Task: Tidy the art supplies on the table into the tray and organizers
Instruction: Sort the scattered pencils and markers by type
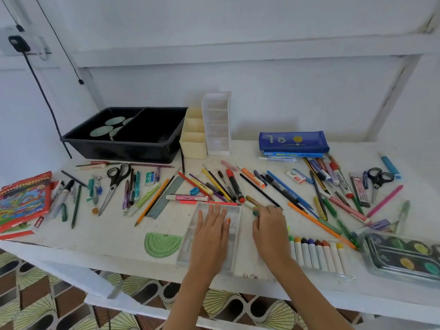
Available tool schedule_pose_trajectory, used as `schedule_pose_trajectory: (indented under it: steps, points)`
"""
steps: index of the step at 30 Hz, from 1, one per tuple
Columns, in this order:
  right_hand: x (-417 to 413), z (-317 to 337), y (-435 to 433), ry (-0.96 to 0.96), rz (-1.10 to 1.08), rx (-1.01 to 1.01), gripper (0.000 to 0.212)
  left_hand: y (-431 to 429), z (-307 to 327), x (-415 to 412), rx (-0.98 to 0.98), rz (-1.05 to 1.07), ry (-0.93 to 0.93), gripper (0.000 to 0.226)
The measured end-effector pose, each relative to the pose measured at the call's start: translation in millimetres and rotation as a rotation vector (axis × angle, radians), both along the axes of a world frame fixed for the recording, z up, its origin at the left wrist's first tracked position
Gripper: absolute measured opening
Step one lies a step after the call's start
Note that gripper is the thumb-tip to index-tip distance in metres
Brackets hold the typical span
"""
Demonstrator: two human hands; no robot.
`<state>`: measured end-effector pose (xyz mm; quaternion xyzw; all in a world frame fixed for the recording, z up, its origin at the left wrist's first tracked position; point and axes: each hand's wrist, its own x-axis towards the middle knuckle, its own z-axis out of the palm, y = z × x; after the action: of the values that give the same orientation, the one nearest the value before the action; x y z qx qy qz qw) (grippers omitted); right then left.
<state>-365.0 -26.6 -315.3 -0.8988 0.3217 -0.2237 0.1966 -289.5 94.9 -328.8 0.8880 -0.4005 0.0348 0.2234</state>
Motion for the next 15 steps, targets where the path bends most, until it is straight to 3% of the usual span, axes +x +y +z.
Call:
schedule_pose_trajectory:
  steps: [4, 11, 15]
  points:
    - [3.8, -3.7, -18.8, 0.147, 0.017, -0.044, 0.019, -2.5, -9.9, -7.8, -0.089, 0.001, 0.028, 0.095]
    - [13.6, 3.2, -24.2, 0.241, 0.093, -0.072, 0.019, -1.9, -6.4, -5.1, -0.224, 0.045, 0.071, 0.064]
    - [20.9, 6.9, -23.1, 0.076, 0.144, 0.021, 0.020, -4.5, 3.0, 11.6, -0.301, 0.059, 0.085, 0.048]
